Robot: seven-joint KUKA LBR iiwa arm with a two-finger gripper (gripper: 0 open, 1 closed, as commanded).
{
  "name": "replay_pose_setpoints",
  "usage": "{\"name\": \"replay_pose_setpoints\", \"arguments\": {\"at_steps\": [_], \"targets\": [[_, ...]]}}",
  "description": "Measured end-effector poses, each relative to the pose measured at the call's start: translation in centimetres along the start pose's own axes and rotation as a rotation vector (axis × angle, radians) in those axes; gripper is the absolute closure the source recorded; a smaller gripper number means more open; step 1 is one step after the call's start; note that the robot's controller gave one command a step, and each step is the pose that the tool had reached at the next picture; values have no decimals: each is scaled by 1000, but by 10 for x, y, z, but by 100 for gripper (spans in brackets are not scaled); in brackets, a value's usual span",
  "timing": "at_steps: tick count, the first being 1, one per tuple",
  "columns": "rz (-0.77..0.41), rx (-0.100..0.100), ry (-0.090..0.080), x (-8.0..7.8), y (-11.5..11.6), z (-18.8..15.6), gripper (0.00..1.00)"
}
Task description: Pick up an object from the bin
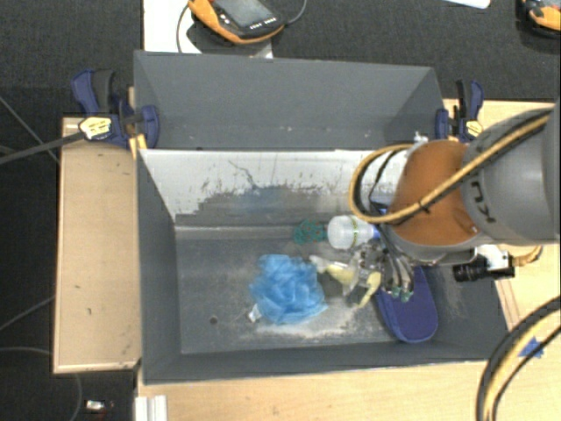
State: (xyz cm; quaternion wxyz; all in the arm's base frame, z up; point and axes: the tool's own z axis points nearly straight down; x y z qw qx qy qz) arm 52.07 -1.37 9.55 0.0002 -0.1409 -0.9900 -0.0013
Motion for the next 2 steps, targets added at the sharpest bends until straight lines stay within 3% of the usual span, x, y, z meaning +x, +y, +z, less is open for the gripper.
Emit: {"name": "replay_pose_setpoints", "arguments": {"at_steps": [1,2], "targets": [[-4,-2,-10,-3,1,-32,100],[-6,-1,-3,-1,0,-56,100]]}}
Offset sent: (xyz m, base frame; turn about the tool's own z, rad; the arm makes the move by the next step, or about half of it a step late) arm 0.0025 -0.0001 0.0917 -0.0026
